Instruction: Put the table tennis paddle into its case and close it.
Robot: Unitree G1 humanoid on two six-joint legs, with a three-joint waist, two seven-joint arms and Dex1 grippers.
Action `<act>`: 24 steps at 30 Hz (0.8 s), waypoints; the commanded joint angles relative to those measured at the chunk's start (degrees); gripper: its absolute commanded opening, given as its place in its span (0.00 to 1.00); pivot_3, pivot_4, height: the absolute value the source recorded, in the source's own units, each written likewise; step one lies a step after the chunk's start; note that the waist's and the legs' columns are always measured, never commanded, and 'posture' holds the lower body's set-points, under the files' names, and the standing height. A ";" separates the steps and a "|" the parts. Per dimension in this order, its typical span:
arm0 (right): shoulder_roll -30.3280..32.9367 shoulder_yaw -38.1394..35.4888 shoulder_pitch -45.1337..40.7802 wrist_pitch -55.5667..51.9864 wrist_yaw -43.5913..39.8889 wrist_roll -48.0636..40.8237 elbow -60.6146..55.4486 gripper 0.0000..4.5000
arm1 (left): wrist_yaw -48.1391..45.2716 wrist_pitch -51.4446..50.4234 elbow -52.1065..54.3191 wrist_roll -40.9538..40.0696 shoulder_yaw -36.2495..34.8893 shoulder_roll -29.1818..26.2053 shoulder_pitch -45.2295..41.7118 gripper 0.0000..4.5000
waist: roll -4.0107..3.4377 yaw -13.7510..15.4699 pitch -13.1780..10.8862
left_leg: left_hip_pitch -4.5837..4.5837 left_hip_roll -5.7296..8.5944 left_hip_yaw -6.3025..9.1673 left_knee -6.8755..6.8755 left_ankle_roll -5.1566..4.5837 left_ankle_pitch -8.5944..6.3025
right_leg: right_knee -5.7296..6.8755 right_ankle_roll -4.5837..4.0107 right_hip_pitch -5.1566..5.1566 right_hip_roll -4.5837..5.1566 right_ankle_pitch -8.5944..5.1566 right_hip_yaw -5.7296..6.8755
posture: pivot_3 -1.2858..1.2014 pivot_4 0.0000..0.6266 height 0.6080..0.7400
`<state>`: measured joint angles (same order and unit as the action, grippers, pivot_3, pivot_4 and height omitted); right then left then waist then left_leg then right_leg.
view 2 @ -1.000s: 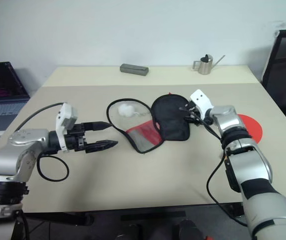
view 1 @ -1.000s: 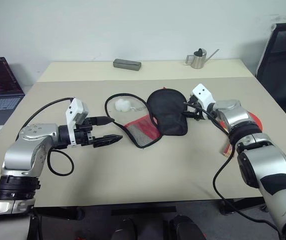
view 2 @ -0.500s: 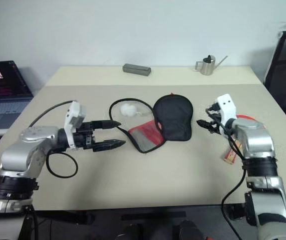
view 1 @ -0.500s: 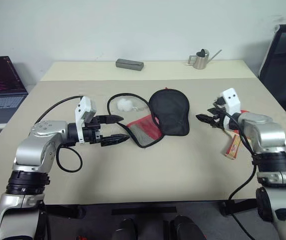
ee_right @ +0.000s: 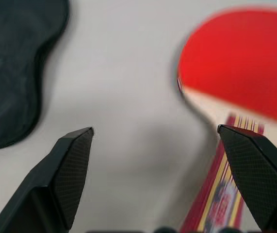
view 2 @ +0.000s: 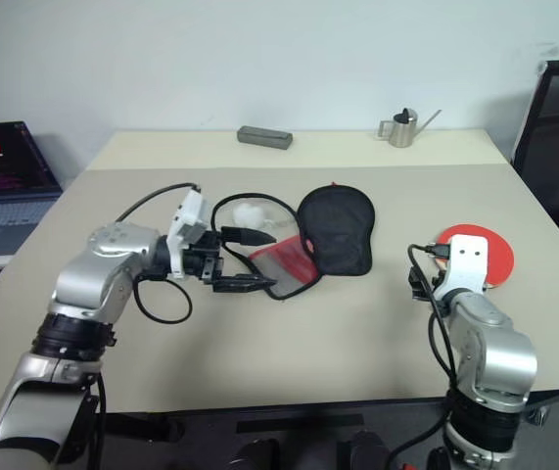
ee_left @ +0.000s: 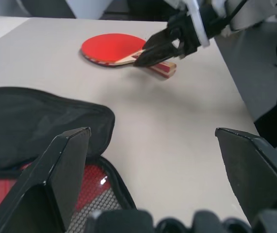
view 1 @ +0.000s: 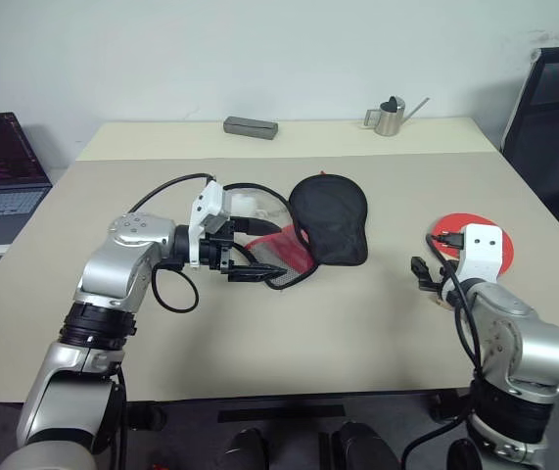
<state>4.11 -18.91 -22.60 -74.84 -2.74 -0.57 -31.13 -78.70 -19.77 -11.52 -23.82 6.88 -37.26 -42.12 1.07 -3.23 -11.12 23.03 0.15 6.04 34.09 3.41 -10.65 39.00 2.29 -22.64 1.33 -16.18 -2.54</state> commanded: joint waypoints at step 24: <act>1.76 -5.33 -5.25 18.48 10.33 0.33 26.90 0.99 | -1.23 2.20 -2.05 1.74 -2.33 -0.64 -1.24 1.00 | 0.13 -0.50 0.08 | -0.23 -0.04 -0.01 0.24 -0.30 0.19 | -0.07 -0.17 0.34 -0.04 0.18 -0.04 | 0.52 0.24 1.00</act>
<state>4.45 -23.17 -26.76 -57.42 7.15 0.23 -6.98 -80.31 -18.09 -15.80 -21.69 6.38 -36.99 -43.23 1.20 -3.73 -11.05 22.80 0.12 6.02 34.37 3.08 -10.44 38.93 2.10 -22.29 1.29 -15.99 -2.60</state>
